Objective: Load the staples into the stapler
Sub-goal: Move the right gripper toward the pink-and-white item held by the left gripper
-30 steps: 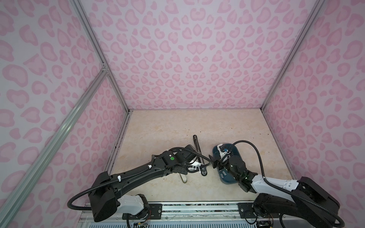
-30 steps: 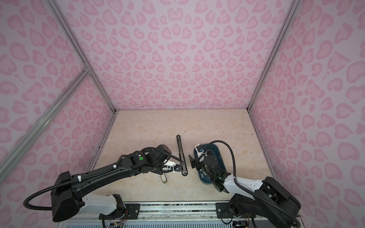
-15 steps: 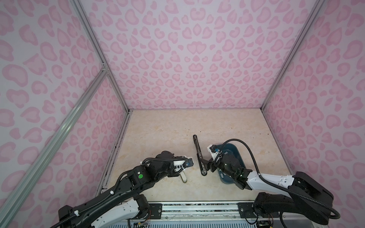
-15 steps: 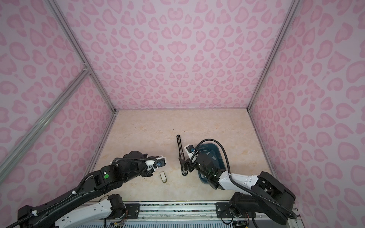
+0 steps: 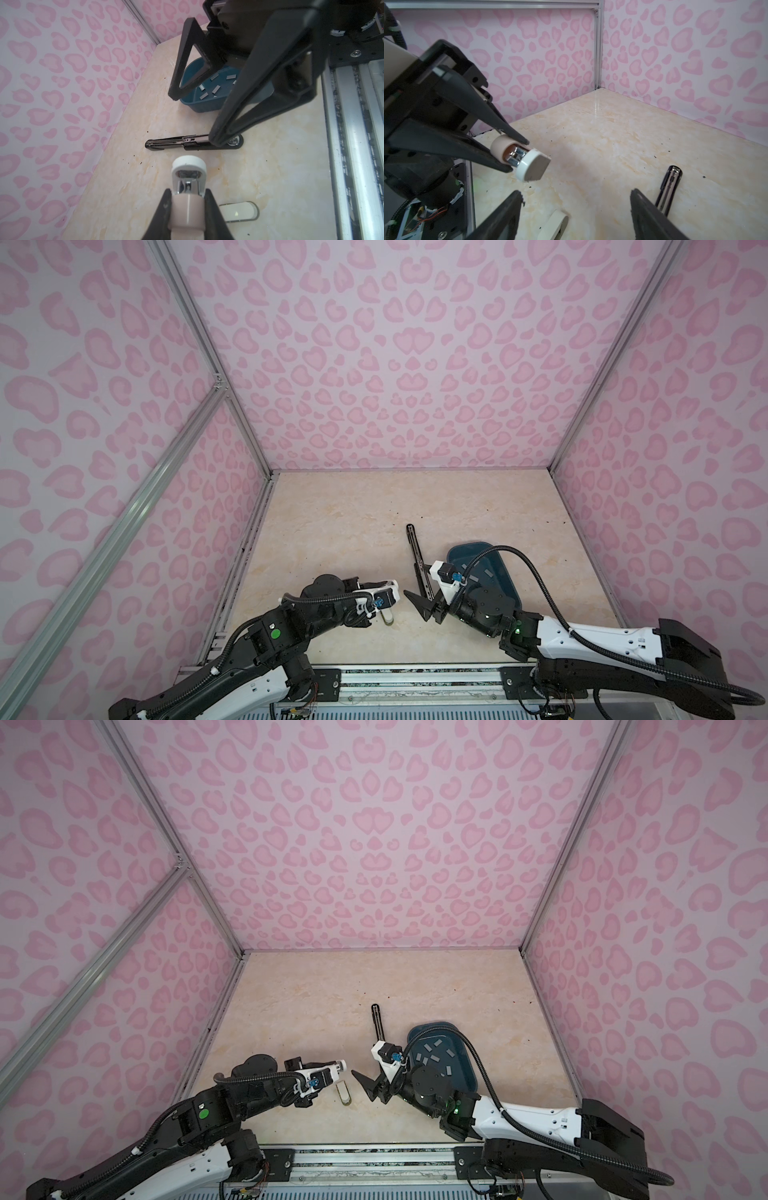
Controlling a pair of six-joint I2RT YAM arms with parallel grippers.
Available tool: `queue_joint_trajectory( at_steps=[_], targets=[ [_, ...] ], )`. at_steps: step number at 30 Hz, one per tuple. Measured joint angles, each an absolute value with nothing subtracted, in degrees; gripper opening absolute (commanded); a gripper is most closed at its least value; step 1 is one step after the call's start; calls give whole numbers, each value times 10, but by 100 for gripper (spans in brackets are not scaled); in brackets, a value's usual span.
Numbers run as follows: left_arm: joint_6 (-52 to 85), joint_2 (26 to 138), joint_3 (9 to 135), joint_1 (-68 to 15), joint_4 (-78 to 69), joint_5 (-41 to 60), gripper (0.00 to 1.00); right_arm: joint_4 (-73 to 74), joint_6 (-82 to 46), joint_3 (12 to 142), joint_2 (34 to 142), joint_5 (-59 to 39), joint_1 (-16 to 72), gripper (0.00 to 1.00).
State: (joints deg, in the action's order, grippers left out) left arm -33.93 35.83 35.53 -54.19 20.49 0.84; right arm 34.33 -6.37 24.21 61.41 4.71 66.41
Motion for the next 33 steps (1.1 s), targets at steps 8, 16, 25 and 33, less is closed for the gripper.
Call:
queue_joint_trajectory(
  at_steps=[8,16,25,33],
  targets=[
    [-342,406,357,-544,198,19,4,336,-69,256,632,34,685,81],
    [-343,409,358,-543,199,41,4,331,-80,264,654,54,685,78],
    [-343,414,358,-543,209,40,4,331,-94,274,672,76,686,73],
    [-344,397,357,-544,218,40,4,341,-110,279,688,104,685,68]
  ],
)
